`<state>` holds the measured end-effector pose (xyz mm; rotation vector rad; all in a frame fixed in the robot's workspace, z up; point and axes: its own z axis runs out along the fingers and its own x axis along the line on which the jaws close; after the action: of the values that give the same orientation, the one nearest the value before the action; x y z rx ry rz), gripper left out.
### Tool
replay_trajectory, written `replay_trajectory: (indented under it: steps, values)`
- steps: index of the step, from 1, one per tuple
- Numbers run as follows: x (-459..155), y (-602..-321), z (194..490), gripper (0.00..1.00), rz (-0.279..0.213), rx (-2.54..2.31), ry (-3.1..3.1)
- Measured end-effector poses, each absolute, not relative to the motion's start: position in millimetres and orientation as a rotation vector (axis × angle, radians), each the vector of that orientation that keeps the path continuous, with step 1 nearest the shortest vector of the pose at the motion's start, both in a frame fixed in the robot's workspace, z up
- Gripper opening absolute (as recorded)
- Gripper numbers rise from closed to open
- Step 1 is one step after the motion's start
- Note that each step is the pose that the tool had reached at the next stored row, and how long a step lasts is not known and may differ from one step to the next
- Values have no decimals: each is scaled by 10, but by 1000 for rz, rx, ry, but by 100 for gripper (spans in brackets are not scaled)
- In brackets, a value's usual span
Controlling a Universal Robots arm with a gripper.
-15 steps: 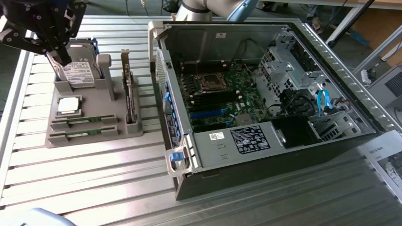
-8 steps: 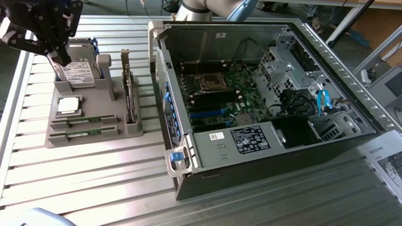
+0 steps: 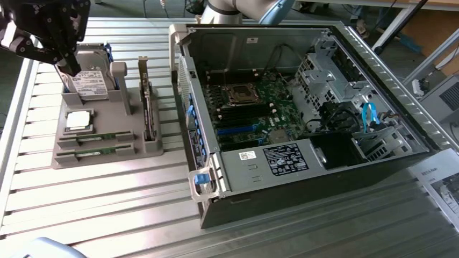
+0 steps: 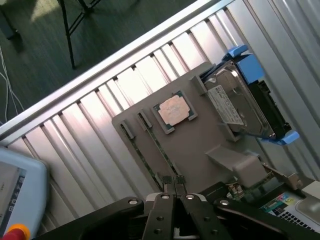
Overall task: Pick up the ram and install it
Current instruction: 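Pick up the ram and move it above insertion slot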
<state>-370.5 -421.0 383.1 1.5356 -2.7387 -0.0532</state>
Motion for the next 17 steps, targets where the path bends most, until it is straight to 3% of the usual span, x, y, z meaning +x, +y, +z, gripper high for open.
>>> replay_trajectory:
  steps: [17]
  values:
    - [-3705, -4210, 3821, 10, -40, 1890, -2496]
